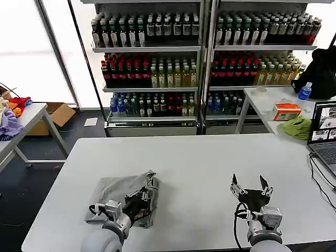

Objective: Fold and organize the clothes.

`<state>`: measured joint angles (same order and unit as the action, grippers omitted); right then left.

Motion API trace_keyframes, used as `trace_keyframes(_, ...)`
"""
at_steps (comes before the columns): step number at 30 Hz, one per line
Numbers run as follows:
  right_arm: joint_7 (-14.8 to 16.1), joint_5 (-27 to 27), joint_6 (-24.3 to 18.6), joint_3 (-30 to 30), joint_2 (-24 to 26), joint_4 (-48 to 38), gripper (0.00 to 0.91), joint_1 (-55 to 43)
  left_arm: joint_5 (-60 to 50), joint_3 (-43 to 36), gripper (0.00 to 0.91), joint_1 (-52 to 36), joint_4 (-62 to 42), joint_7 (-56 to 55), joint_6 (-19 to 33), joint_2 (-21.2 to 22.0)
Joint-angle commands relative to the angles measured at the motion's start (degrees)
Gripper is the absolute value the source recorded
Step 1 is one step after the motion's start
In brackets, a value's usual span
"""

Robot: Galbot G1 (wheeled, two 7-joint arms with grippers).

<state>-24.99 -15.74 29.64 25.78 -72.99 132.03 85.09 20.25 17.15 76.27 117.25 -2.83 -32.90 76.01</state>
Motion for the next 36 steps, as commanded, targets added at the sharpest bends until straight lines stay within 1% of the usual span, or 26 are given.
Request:
trace_keyframes(1, 0.1, 0.1, -0.2, 0.0, 0.0, -0.2, 0.907, 0.2, 1.3, -1.8, 0.907, 0.0, -3.6, 0.2, 0.1, 0.8)
trace_keyframes(4, 0.2, 0.1, -0.6, -0.2, 0.1, -0.6, 0.907, 0.3, 5.5, -2.5, 0.907, 0.4, -2.8, 0.2, 0.8, 1.4)
trace_keyframes(7, 0.3, 0.1, -0.9, -0.4, 0.3, -0.8, 0.907, 0.3, 13.9, -2.6, 0.907, 1.1, -0.2, 0.1, 1.0, 2.0)
trace_keyframes(8, 0.4, 0.1, -1.0, -0.5, 0.4, -0.8, 0.907, 0.2, 18.9, -2.3, 0.907, 1.4, 1.3, -0.1, 1.0, 2.3)
trace_keyframes(9, 0.4, 0.0, -1.1, -0.5, 0.5, -0.9, 0.907, 0.1, 21.1, -1.8, 0.907, 1.6, 2.5, -0.1, 1.1, 2.5)
trace_keyframes(13, 0.5, -0.3, -1.1, -1.1, 1.1, -1.2, 0.907, -0.9, 26.7, 1.2, 0.907, 2.0, 8.5, -1.1, 2.0, 2.9)
trace_keyframes(16, 0.5, -0.8, -0.8, -1.8, 2.0, -1.5, 0.907, -2.1, 26.1, 6.3, 0.907, 1.0, 10.3, -2.7, 2.8, 1.5)
trace_keyframes(19, 0.6, -1.7, -0.6, -2.5, 3.7, -2.0, 0.907, -3.8, 23.5, 11.9, 0.907, 0.4, 9.7, -4.0, 3.4, -1.7)
trace_keyframes(20, 0.7, -2.1, -0.6, -2.7, 4.1, -2.4, 0.907, -4.4, 18.9, 14.0, 0.907, 0.6, 8.1, -3.9, 4.0, -3.2)
trace_keyframes(22, 0.7, -2.6, -0.4, -3.3, 4.7, -3.0, 0.907, -5.4, 14.1, 16.9, 0.907, 1.1, 5.3, -3.9, 5.6, -5.2)
trace_keyframes(24, 0.7, -3.2, -0.4, -3.6, 5.0, -3.5, 0.907, -6.0, 12.4, 18.9, 0.907, 1.9, 2.3, -3.9, 6.0, -6.8)
trace_keyframes(28, 0.9, -3.5, -0.5, -4.2, 5.2, -4.2, 0.907, -6.3, 9.9, 21.3, 0.907, 3.6, -1.3, -3.4, 6.5, -7.0)
trace_keyframes(36, 0.8, -4.0, -0.4, -3.4, 5.5, -3.2, 0.907, -5.4, 6.3, 21.1, 0.907, 4.4, -5.0, -2.0, 5.9, -6.1)
